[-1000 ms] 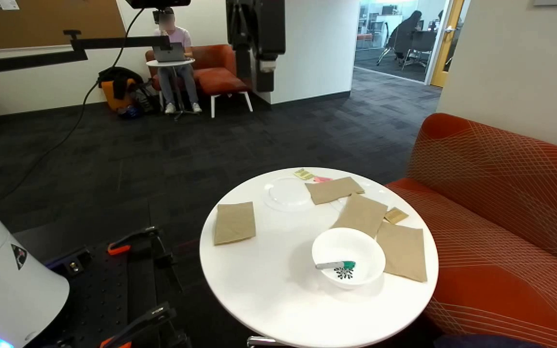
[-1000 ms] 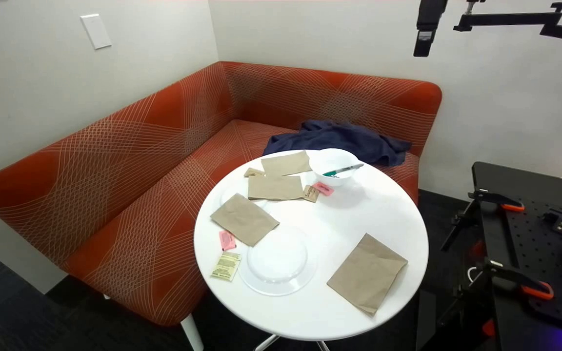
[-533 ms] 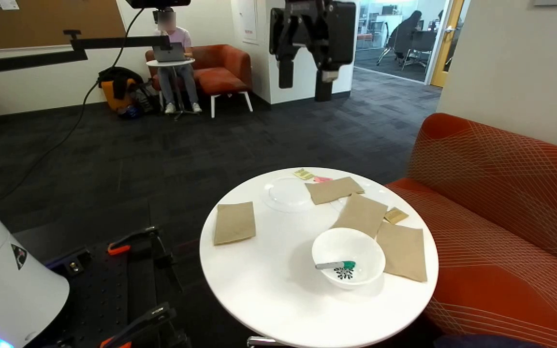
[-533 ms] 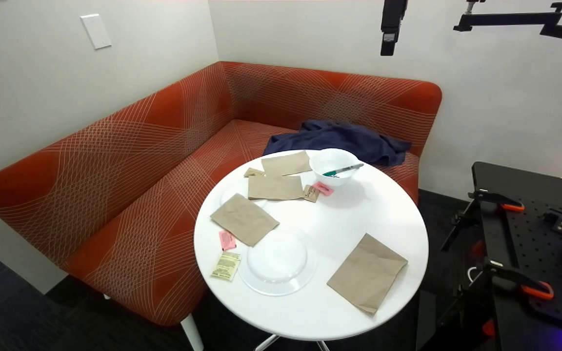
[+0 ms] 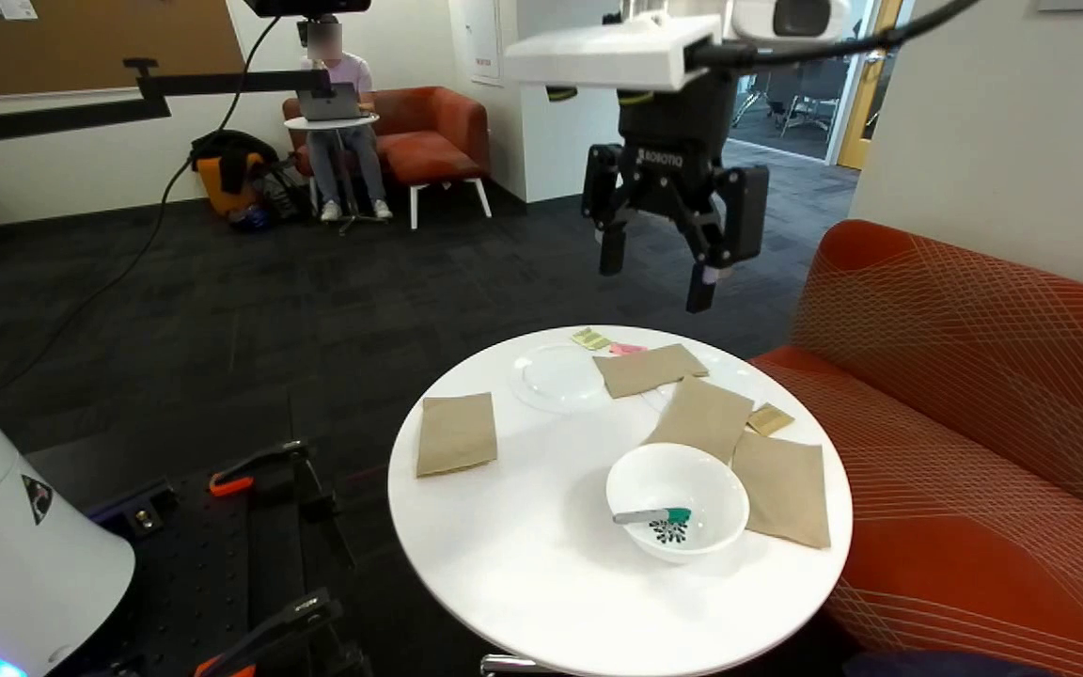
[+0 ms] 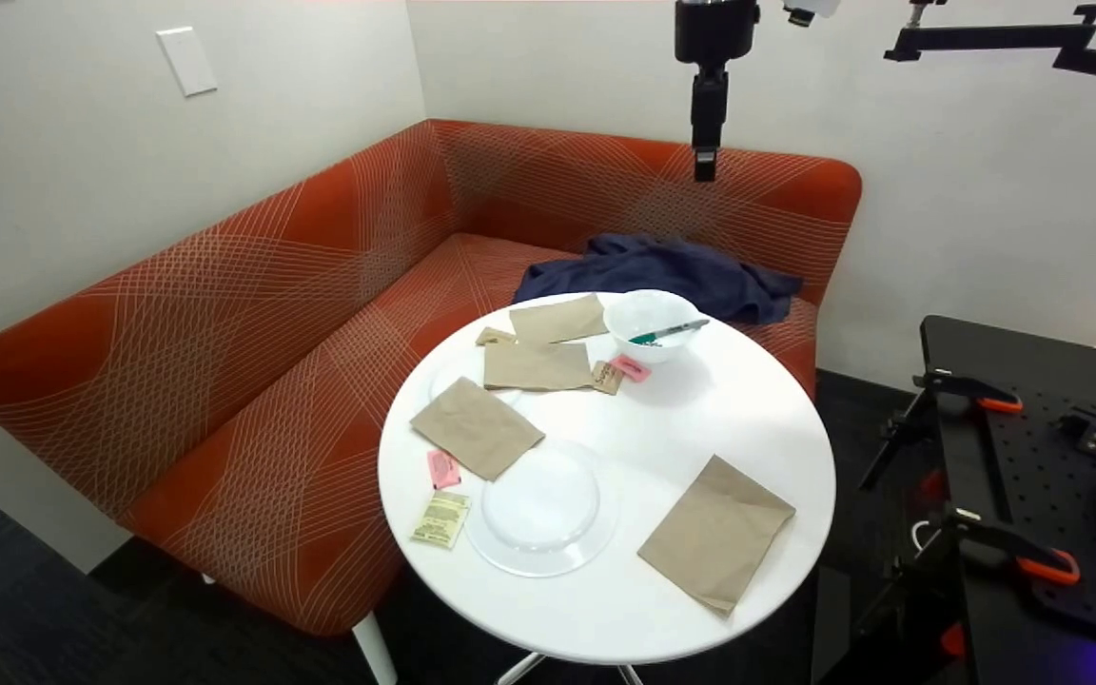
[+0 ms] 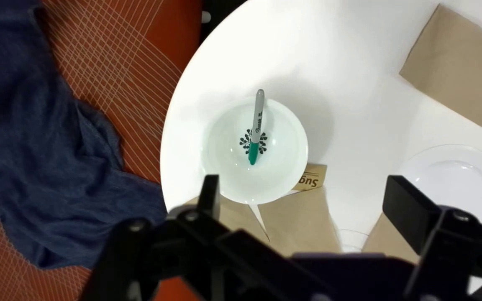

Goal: Take the green marker out of the white bowl

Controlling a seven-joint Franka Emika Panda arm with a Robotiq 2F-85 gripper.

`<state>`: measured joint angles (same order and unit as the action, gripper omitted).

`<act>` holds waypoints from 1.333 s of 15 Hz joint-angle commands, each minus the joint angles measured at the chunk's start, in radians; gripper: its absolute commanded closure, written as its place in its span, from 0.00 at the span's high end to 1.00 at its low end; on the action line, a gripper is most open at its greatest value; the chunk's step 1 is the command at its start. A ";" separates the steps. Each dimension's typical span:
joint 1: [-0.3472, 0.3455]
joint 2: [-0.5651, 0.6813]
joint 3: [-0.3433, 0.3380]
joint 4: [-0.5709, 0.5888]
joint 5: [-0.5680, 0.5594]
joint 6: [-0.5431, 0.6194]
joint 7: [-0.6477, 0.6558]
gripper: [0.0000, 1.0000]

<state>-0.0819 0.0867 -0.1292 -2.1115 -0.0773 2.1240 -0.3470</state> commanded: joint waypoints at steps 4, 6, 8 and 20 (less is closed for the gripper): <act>-0.056 0.094 -0.012 -0.052 -0.052 0.187 0.039 1.00; -0.071 0.119 -0.029 -0.066 -0.063 0.220 0.083 1.00; -0.074 0.120 -0.016 -0.053 -0.041 0.192 0.044 1.00; -0.066 0.217 0.012 0.019 -0.015 0.183 0.077 1.00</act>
<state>-0.1512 0.2490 -0.1376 -2.1515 -0.1057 2.3270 -0.2911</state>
